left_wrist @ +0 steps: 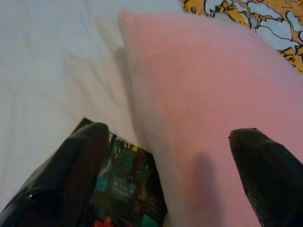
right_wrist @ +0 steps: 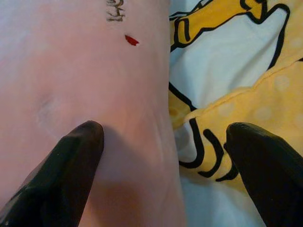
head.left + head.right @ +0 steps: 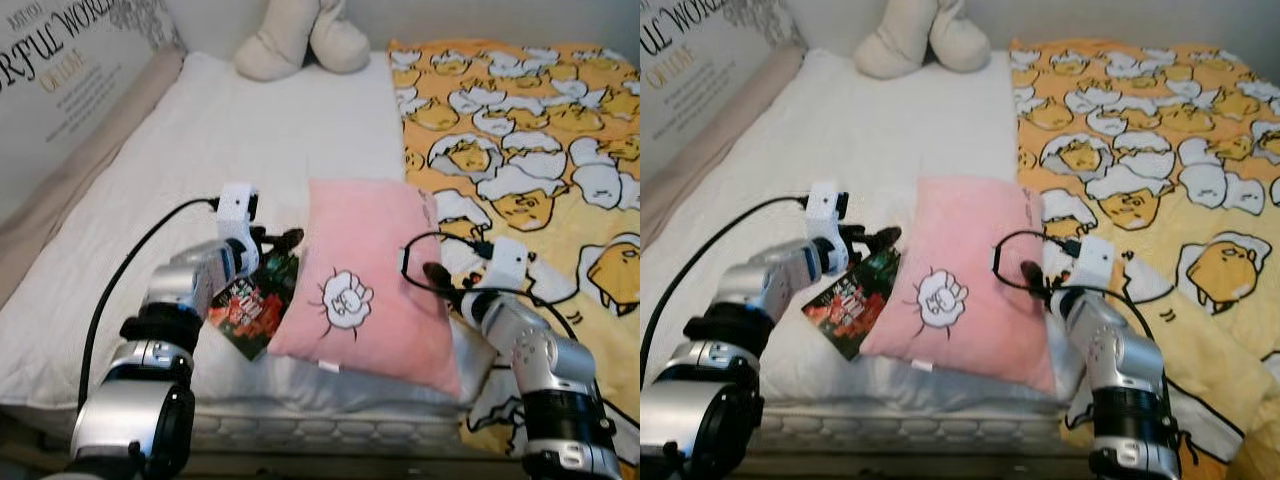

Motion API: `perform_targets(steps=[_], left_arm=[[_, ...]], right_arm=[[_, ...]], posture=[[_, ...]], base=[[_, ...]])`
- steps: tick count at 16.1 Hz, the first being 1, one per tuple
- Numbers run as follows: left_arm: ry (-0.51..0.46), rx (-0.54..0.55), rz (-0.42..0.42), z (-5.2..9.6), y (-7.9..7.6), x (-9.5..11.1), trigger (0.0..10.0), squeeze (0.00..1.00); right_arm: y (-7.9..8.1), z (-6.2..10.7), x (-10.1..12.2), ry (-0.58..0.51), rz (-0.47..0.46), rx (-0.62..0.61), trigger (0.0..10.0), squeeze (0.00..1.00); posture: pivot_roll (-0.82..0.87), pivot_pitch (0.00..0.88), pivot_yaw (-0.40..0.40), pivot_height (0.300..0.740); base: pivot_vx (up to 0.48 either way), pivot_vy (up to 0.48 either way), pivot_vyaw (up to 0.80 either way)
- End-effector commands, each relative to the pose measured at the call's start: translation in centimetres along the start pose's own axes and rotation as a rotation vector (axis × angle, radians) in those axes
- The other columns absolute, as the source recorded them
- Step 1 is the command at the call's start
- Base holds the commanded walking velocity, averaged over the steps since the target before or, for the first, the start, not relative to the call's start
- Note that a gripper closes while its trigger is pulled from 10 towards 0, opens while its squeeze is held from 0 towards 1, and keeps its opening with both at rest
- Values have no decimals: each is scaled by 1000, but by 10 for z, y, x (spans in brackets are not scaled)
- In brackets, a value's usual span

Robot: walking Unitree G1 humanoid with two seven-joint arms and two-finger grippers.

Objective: Clean up the room

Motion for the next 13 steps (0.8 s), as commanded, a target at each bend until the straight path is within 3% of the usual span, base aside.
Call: perform_targets(steps=[1,3,5,9,13], left_arm=[[23,-11,54,-1,1,-6,10000,0],[48,-48,99,-7,-6,-14,10000,0],[71,-83,108,-10,-14,-18,10000,0],[221,-187,148,-18,-41,-55,10000,0],[324,-214,147,-21,-53,-86,10000,0]], right_arm=[[3,0,-6,7,-48,20,10000,0],[6,-5,-12,6,-113,58,10000,0],[5,-7,-17,18,-122,54,10000,0],[15,-12,-18,-8,-175,109,10000,0],[30,-23,-26,1,-193,153,10000,0]], posture=[[-184,0,84,740],[-189,0,89,740],[-190,0,91,740],[-188,0,98,740],[-180,0,97,740]], base=[[0,0,0],[0,0,0],[0,0,0],[0,0,0],[0,0,0]])
Point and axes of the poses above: a point about 5 cm out from each wrist's last joint towards the gripper, its own z axis pointing back from the gripper into the wrist, its own x axis along the axis of the wrist's last joint, y = z × x, the point moved 2 cm from there along -z, pointing out of the wrist towards the gripper, and after that the axes turned 15 degrees about z, right-handed, at the moved point
